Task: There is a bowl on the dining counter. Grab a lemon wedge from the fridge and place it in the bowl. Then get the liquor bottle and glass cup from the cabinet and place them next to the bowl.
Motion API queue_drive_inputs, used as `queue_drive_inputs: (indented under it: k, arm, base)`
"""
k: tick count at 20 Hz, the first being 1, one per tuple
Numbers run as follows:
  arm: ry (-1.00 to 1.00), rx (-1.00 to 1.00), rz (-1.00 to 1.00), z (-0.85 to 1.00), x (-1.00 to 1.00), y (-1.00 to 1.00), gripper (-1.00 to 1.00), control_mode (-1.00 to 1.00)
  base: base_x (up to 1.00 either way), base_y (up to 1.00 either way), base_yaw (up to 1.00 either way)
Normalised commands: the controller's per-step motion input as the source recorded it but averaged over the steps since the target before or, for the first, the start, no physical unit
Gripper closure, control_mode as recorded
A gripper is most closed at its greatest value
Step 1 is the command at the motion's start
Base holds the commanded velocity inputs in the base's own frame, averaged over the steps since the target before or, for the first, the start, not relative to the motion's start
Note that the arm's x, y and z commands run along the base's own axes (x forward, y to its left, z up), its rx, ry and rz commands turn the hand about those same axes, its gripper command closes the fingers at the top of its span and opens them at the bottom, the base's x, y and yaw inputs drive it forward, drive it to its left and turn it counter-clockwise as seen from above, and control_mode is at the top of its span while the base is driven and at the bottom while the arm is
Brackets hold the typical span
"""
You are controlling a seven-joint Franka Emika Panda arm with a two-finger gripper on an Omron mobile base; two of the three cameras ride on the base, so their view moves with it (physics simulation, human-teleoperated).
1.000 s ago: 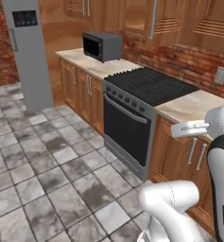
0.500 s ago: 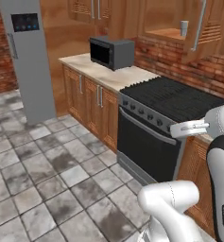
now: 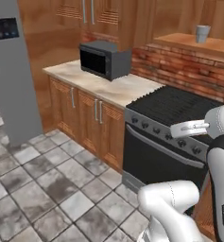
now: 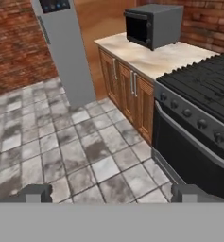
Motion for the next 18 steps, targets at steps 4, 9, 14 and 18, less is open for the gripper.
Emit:
queue_drive_inputs:
  k: [4,9,14,18]
  arm:
    - [0.0,0.0,0.0,0.0,0.0,0.0,-1.0,1.0]
    - [0.0,0.0,0.0,0.0,0.0,0.0,-1.0,1.0]
    - [0.0,0.0,0.0,0.0,0.0,0.0,-1.0,1.0]
    - [0.0,0.0,0.0,0.0,0.0,0.0,-1.0,1.0]
  base:
    - [0.82,0.22,-0.41]
    - [0.57,0.16,-0.5]
    - [0.47,0.14,-0.56]
    - [0.46,0.18,-0.58]
